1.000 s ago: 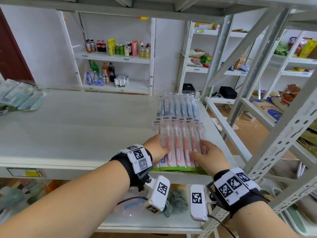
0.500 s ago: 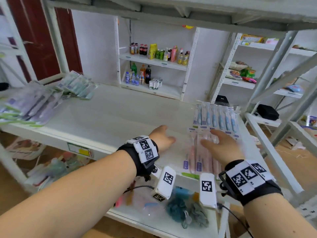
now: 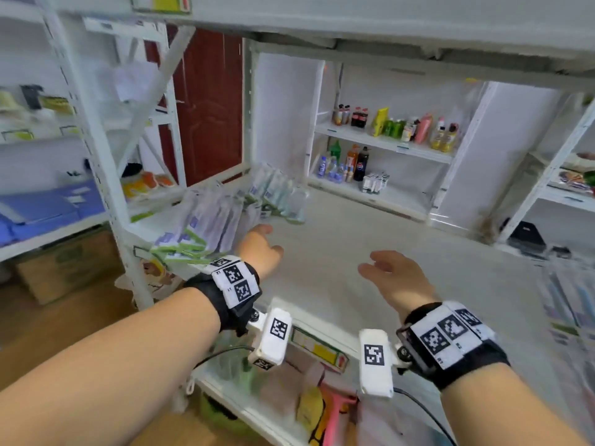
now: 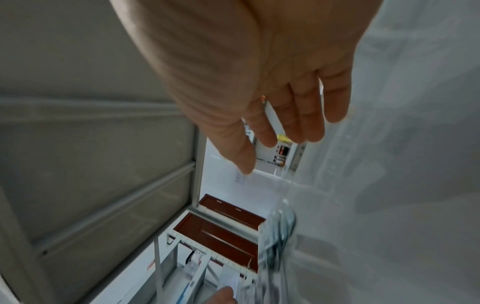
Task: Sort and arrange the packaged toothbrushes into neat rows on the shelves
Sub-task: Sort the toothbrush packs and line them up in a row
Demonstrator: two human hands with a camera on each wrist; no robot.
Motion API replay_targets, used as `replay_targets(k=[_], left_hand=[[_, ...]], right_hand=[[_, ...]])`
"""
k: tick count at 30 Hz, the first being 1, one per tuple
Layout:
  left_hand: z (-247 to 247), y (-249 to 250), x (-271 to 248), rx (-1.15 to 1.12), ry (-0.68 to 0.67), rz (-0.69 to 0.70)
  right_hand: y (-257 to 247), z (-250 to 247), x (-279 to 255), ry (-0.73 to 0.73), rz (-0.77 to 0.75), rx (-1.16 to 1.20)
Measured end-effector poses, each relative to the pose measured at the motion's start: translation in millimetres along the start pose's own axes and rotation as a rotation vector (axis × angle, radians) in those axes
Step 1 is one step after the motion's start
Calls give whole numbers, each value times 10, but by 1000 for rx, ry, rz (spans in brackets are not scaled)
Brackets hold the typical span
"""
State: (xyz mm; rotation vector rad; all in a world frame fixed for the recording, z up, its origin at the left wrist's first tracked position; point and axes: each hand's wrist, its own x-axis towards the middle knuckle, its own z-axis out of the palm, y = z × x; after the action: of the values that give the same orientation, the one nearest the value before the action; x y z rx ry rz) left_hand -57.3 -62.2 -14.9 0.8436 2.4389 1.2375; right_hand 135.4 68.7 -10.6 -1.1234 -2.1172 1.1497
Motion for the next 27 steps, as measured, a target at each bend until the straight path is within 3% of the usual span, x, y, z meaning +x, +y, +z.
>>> replay_targets(k=[3,7,12,16,22,27], left_hand=[[-502,-351,376,162,110,19],[-1013,-716,797,333,188,-79],[-1304,-923,1182,423,68,-19],[-1349,-972,1304,408,-15,33],[-1377,-992,1334,422,-91,69],[-1404,-972,1287,375,10,20]], right_hand=[[-333,587,206,-87,29,78],[-699,1238,428,-167,89,175],[-914,1780,620,-213,118,59],[-990,1957,713,-229,89,-135],[-973,2026,798,-268,131,-114],[-893,1955,799,-258,154,23]])
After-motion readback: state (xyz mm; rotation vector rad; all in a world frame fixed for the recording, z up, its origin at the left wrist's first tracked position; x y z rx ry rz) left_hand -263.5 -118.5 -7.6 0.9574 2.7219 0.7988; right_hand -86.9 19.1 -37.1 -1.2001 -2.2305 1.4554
